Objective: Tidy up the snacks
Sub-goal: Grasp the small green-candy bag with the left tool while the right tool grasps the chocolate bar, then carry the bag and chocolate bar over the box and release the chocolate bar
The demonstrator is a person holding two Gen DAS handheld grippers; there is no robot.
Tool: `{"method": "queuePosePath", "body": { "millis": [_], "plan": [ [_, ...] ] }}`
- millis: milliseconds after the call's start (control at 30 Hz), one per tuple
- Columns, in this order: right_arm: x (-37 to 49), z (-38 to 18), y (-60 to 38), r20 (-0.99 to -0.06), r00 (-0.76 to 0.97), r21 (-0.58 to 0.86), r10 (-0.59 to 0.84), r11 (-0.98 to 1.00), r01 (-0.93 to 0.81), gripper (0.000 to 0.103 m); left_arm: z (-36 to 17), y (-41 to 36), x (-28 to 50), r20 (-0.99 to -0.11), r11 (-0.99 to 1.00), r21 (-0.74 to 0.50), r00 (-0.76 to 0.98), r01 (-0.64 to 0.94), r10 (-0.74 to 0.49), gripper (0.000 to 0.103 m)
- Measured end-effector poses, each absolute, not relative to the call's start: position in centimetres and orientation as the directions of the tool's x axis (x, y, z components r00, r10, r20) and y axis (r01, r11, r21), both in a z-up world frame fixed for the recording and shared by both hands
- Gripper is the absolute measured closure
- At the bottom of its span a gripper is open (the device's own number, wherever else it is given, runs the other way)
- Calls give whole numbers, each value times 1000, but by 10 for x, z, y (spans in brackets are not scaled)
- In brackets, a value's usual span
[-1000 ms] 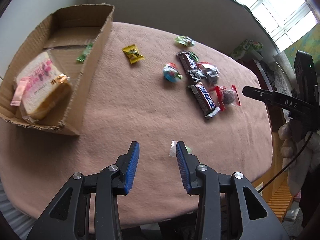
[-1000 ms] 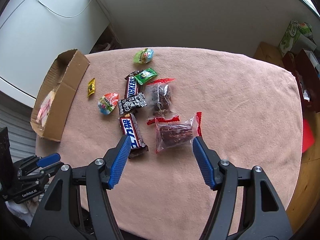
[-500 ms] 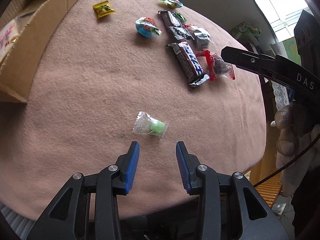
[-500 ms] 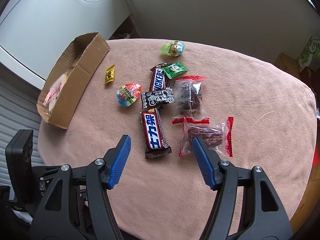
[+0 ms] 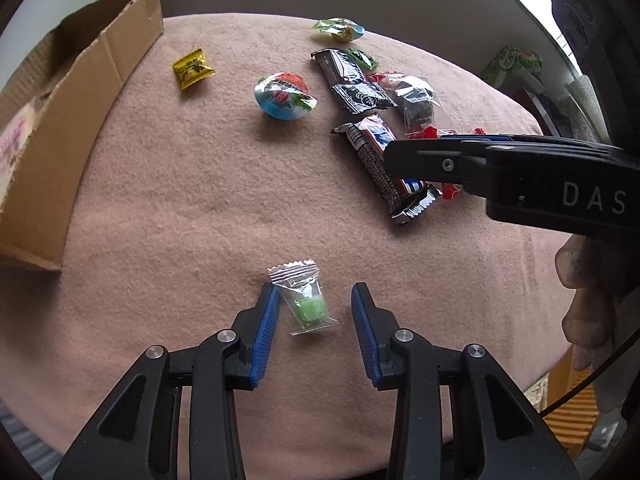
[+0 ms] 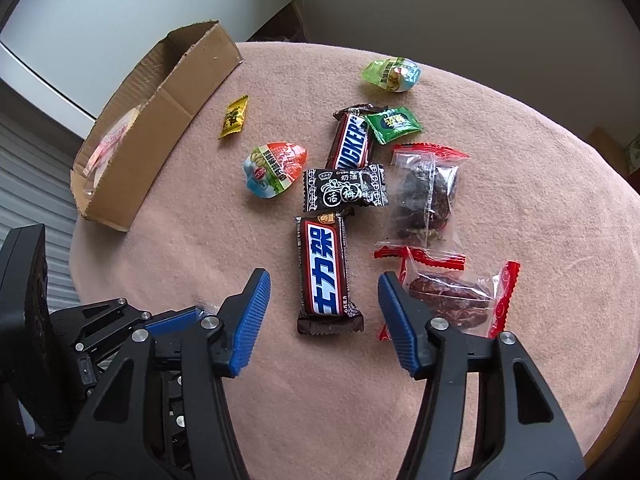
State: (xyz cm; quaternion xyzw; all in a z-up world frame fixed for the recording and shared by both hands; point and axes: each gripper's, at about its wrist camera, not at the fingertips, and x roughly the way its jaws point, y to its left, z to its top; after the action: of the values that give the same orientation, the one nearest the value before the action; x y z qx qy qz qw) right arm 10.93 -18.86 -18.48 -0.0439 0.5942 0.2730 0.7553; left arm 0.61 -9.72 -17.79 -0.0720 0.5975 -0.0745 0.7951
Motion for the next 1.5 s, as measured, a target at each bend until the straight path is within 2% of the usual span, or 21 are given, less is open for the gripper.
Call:
{"method": "queuePosePath", "body": {
  "millis": [133,200,300,333,367,700,1200,1500],
  "plan": [
    [111,-196,-179,-934,136,233,332,849,-474,45,-178,-93,8,-938,983,-182,295,25,-181,83],
    [112,-202,-175,-942,124,218,311,851,-477,62,-179,-89,9,-935,983,-183,304,34,-185,84],
    [112,-206,-170,-948,135,189,288,851,-489,64,-179,-91,4,-931,982,-185,313,44,-190,85],
    [111,-206,-168,-950,138,181,282,851,-494,66,-179,-90,4,-929,981,-190,314,43,-194,86],
    [111,-206,-167,-951,141,172,275,850,-497,73,-179,-89,4,-928,980,-196,315,40,-199,86],
    [101,-201,-176,-947,132,201,293,861,-467,73,-173,-76,3,-923,973,-230,314,14,-223,86],
    [90,-166,-182,-930,175,226,324,878,-423,73,-142,-47,1,-902,965,-261,353,7,-247,86],
    [93,-128,-157,-908,225,223,353,863,-454,73,-115,-14,2,-882,959,-283,401,-26,-249,86]
  ]
}}
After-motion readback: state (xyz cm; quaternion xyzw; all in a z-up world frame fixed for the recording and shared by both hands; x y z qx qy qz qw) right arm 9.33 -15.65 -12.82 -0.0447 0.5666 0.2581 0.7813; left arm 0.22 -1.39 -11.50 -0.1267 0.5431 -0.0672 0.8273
